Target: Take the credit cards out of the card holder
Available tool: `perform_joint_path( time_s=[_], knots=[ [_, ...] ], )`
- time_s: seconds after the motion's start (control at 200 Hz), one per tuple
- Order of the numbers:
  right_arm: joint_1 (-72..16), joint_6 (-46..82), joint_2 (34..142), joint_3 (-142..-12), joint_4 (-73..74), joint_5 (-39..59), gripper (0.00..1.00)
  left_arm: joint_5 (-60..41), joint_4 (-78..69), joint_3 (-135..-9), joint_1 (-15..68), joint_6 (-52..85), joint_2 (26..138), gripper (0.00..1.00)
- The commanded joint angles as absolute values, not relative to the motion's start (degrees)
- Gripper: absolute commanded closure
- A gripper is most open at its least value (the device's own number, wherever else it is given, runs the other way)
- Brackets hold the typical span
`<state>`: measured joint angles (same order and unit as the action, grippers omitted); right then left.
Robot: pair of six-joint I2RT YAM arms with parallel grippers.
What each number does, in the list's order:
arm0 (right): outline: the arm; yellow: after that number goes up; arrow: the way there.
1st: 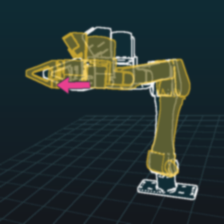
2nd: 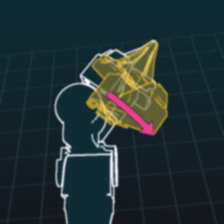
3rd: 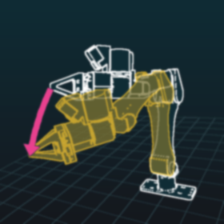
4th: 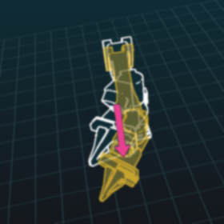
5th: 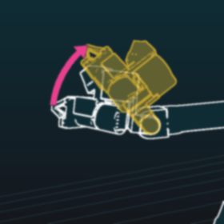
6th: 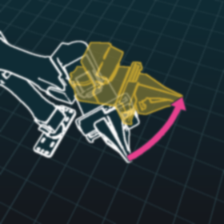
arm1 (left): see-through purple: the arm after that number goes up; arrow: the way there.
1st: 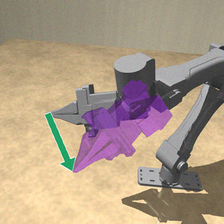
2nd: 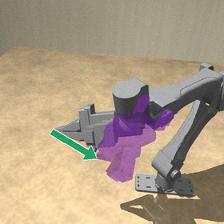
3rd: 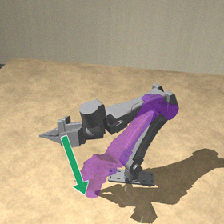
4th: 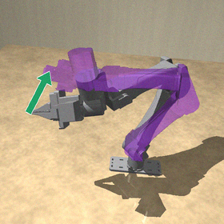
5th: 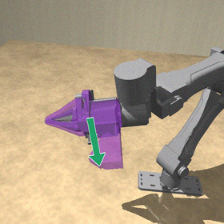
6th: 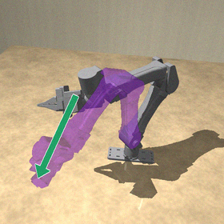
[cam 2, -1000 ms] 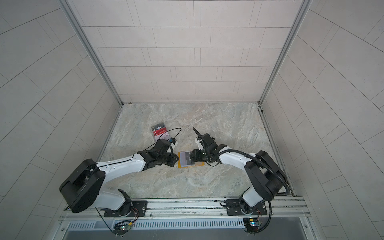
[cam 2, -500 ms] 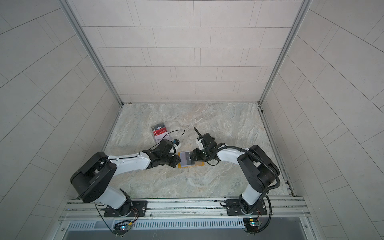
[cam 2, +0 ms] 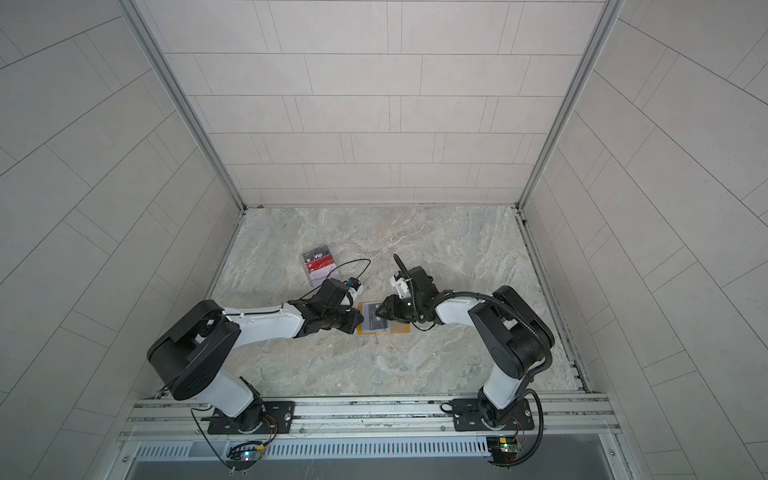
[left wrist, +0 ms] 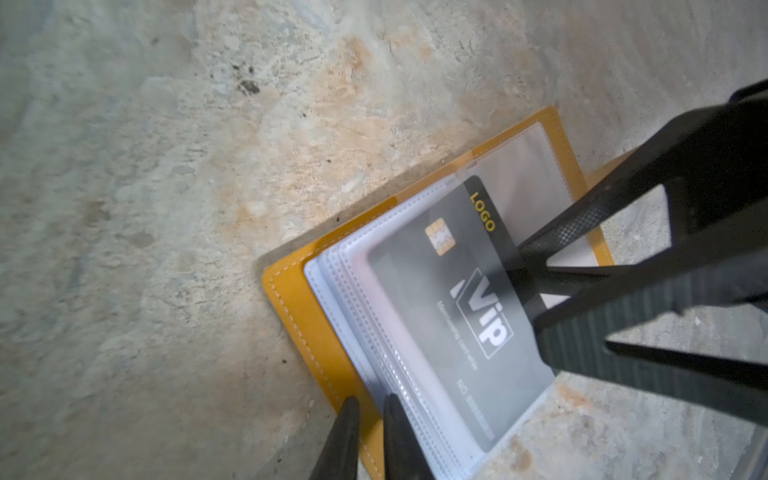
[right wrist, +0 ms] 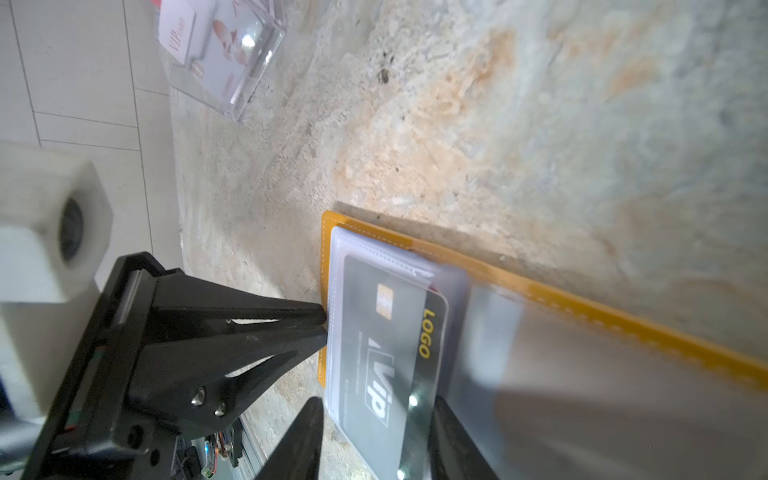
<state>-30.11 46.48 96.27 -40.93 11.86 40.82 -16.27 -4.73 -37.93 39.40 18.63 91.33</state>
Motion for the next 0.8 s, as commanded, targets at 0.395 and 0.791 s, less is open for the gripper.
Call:
perform_joint_path(
  time_s=[0.395,0.791],
  knots=[
    [-29.4,52.6,98.6,-39.0,25.7,49.1,0.63,-14.4,-3.3,-37.4,39.6,20.3,93.3,0.84],
    [-30.0,47.1,99.3,-40.8,19.0,51.9,0.64,-13.7,-2.7,-37.6,39.6,20.5,93.6,0.83]
  ],
)
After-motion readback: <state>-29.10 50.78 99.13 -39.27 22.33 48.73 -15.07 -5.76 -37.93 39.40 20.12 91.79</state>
